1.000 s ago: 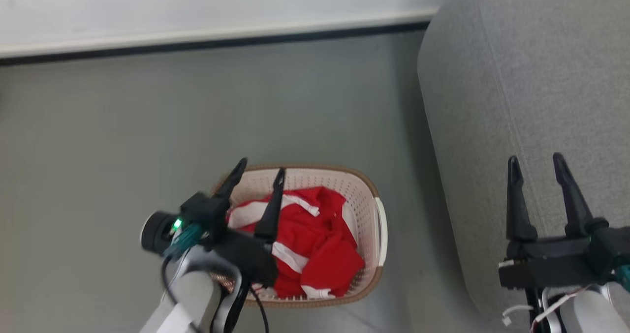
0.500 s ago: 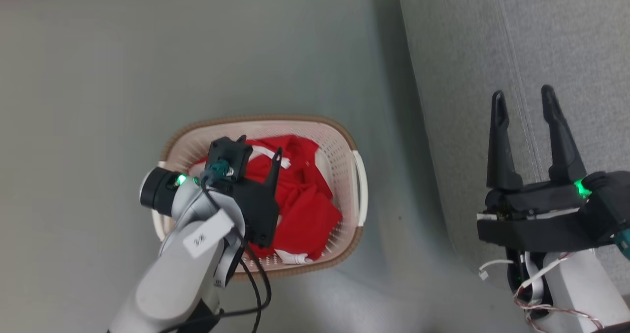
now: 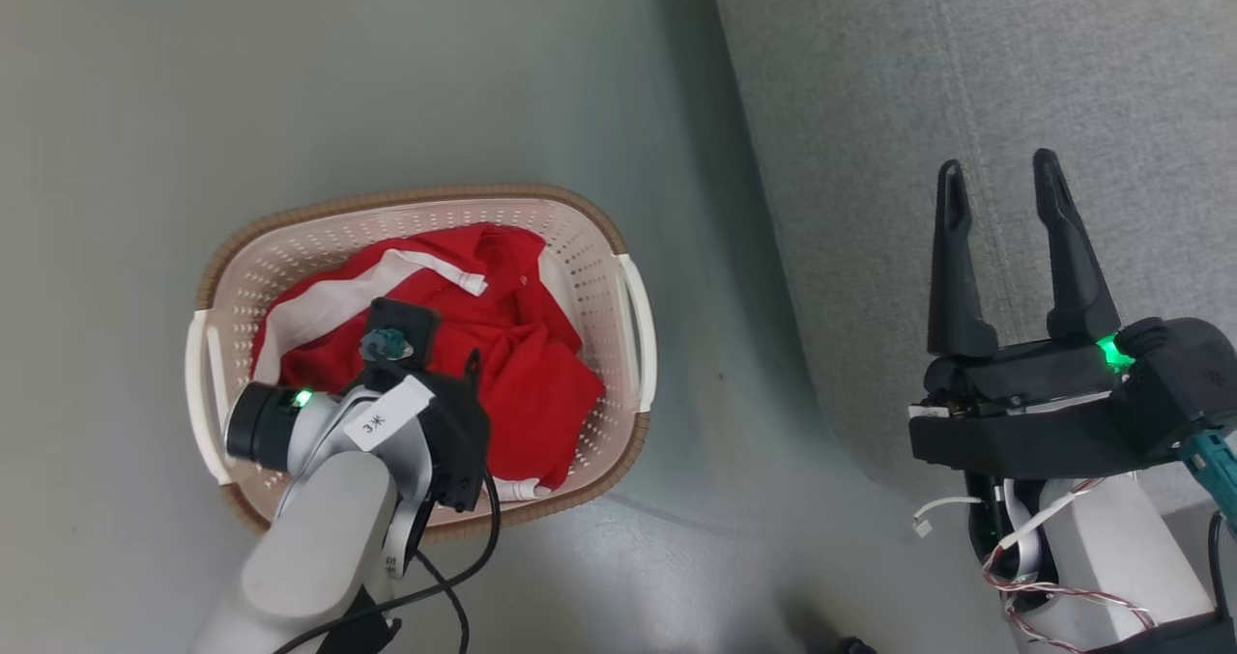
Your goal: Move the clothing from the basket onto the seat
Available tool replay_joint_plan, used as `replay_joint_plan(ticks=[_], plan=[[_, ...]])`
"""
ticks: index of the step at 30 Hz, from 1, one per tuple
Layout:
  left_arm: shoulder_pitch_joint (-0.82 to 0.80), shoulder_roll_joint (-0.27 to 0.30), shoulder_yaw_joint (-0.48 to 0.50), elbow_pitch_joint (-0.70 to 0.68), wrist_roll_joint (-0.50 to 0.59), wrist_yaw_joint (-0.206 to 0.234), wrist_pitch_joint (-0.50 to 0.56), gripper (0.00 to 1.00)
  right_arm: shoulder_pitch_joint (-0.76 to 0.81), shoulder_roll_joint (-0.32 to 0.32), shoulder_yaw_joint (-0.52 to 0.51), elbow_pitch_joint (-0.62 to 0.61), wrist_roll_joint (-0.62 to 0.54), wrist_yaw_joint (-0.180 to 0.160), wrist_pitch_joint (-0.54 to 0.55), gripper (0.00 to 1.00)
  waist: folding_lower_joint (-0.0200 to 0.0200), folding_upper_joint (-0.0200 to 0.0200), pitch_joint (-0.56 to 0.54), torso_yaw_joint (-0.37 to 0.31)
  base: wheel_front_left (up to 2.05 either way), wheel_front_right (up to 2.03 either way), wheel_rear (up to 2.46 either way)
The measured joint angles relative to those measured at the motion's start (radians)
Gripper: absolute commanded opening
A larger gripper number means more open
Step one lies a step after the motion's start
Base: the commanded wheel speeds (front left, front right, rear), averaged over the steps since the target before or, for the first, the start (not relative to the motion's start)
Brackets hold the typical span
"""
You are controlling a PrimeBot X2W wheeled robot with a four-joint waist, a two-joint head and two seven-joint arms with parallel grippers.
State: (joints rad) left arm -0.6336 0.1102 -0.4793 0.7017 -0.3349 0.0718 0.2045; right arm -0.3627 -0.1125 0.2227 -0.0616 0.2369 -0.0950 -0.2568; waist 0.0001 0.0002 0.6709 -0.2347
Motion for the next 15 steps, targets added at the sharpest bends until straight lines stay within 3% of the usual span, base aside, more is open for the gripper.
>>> replay_joint_plan(ticks=[11, 15], plan=[[-0.044, -0.001, 0.015, 0.071, -0.016, 0.008, 0.033, 1.00, 0.008, 0.012, -0.009, -0.032, -0.002, 0.007, 0.000, 1.00, -0.0001, -0.0001, 0.048, -0.030, 0.00, 0.00, 0.00], [-0.056, -0.009, 0.007, 0.107, -0.026, -0.008, 0.068, 1.00, 0.009, 0.014, -0.022, -0.033, -0.002, 0.007, 0.000, 1.00, 0.0000, -0.0001, 0.069, -0.030, 0.00, 0.00, 0.00]])
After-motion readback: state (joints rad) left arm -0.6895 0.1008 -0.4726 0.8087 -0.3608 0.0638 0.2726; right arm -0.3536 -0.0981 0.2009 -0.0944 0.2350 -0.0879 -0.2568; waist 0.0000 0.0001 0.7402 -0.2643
